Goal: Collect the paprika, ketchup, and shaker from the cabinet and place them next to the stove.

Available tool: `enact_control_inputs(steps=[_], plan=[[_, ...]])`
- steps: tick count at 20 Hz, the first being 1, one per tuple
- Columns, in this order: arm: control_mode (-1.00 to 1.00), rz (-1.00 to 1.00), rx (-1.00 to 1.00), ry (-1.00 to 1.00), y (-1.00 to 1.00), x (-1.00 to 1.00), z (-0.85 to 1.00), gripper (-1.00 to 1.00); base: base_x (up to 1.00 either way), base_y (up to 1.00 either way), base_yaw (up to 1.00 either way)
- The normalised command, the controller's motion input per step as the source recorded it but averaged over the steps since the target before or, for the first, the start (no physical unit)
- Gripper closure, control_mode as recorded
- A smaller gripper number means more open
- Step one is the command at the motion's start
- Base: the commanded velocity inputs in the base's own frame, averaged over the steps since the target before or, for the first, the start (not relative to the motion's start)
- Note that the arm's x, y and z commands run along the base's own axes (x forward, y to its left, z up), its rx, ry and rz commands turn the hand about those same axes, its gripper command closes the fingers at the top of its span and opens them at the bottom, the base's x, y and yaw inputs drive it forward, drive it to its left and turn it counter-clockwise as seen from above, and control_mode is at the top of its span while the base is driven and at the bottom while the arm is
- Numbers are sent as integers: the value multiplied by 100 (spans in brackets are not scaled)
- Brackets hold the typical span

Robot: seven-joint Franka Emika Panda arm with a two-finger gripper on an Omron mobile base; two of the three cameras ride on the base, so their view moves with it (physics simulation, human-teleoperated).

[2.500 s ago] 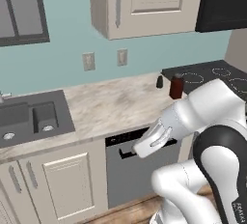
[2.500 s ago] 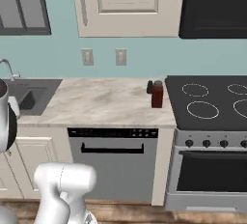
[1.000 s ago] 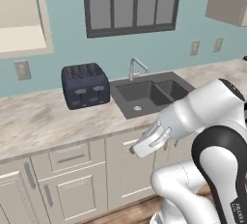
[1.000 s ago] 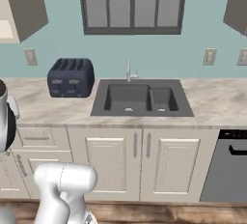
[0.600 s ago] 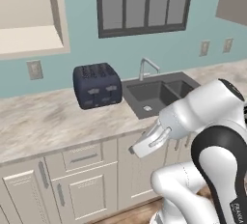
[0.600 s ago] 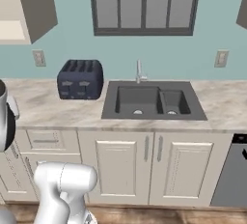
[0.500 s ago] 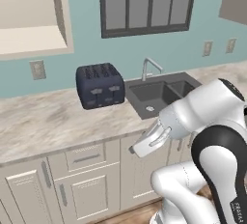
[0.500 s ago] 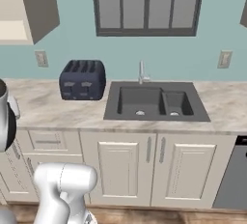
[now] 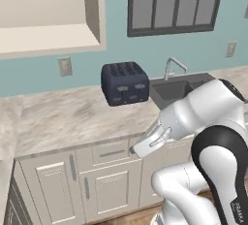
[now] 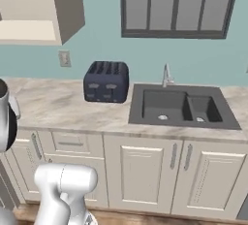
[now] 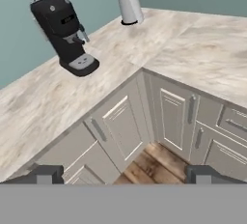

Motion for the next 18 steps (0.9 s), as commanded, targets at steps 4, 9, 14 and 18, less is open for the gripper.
enact_control_inputs(steps=[4,9,14,18], plan=[[100,0,0,0,0,0,0,-100,41,36,16],[100,0,0,0,0,0,0,-100,47,32,15],[100,0,0,0,0,0,0,-100,41,35,15],[100,0,0,0,0,0,0,-100,37,48,18]])
